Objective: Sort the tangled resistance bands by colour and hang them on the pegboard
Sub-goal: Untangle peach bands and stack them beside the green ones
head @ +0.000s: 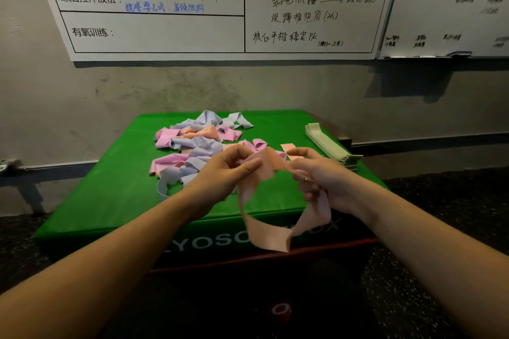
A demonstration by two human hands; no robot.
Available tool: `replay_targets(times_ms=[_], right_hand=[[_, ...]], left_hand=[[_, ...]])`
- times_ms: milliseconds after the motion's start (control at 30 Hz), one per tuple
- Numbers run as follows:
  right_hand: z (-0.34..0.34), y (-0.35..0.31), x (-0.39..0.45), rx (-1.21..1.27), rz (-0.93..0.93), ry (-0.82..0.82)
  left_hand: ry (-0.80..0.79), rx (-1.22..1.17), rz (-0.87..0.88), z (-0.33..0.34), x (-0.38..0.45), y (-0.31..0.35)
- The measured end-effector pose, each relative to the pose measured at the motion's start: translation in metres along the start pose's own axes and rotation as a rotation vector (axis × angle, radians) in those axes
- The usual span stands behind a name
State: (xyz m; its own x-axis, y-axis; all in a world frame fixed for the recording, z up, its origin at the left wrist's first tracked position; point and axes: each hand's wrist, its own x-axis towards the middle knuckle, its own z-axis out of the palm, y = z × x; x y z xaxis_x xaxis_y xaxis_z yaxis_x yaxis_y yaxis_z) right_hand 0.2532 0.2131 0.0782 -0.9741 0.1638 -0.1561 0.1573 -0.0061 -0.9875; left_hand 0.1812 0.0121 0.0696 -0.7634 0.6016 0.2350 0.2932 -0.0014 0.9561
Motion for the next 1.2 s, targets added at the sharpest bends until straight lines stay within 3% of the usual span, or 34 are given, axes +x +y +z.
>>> replay_targets(times_ms=[300,433,733,867,1067,1200], right_hand=[[-0.004,0.003,-0.007,-0.225,-0.26,-0.134],[-0.002,0.005,-0.006,-0.348,-0.343,-0.117],[0.009,0.001,-0.007,0.21,-0.154,-0.136],[0.015,0.004,-0.009,0.217,-0.091,-0.157],[0.02,0.012,-0.009,-0.108,-0.218,-0.114],[0.02,0.006,-0.012,-0.061,-0.288,-0.05]], left_hand=[[0.055,-0.177,-0.073,0.009,0.0,0.002],[0.036,-0.218,-0.087,0.009,-0.001,0.002],[-0.034,-0.461,-0.115,0.012,-0.002,0.0],[-0.075,-0.512,-0.114,0.016,-0.002,0.004],[-0.006,-0.534,-0.106,0.022,-0.004,0.007],[0.085,-0.526,-0.083,0.023,-0.002,-0.001]])
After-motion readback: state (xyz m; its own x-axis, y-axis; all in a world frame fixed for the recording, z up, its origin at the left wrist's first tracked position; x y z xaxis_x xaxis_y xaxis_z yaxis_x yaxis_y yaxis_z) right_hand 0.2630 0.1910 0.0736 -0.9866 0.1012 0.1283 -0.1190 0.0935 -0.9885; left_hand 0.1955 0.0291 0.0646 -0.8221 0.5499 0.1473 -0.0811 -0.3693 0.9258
